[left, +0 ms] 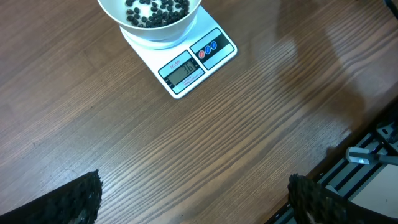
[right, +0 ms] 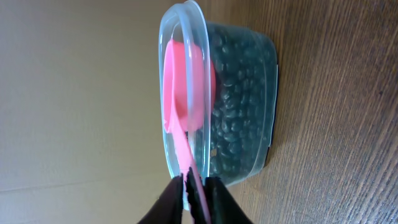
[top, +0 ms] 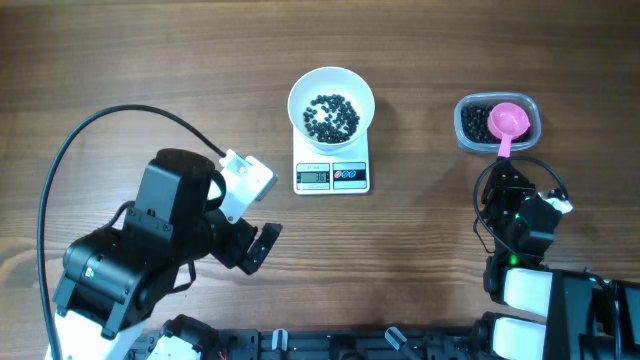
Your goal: Scoop item into bowl and weigh 150g on scale
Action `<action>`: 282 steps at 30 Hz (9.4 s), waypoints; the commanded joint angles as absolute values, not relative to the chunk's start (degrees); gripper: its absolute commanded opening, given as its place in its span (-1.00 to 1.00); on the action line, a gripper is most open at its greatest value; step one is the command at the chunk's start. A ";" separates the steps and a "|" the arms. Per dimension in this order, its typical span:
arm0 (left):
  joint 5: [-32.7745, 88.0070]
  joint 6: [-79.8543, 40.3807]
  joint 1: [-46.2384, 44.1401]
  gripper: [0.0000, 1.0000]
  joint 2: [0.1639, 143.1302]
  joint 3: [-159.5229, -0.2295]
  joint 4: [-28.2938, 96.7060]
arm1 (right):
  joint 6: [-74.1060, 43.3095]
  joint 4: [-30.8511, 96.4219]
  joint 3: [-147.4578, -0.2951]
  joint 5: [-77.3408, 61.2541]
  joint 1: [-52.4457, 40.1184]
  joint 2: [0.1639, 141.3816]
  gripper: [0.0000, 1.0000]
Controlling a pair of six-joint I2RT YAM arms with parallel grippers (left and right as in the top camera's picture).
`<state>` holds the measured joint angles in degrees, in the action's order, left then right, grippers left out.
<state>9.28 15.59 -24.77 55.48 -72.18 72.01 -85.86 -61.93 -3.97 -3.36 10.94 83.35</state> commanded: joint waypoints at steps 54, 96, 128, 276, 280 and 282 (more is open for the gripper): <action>9.15 16.27 -24.47 1.00 55.18 -72.77 71.81 | -82.67 -56.69 -8.05 -12.60 10.92 62.24 -0.90; 9.15 16.27 -24.47 1.00 55.18 -72.77 71.83 | -5.82 70.00 -93.32 -3.40 10.87 78.52 -0.91; 9.15 16.27 -24.47 1.00 55.18 -72.77 71.83 | 9.15 68.12 -93.30 27.68 -1.13 103.11 -0.91; 9.15 16.27 -24.47 1.00 55.18 -72.77 71.83 | 4.69 74.32 -86.39 -57.01 30.57 98.10 -0.91; 9.15 16.27 -24.47 1.00 55.18 -72.77 71.83 | 3.86 72.47 -86.39 -58.59 28.77 96.44 -0.91; 9.15 16.27 -24.47 1.00 55.18 -72.77 71.83 | 2.74 71.18 -86.39 -58.57 27.18 95.72 -0.91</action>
<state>9.28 15.59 -24.77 55.48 -72.18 72.03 3.22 72.58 -86.37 -54.08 29.67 98.56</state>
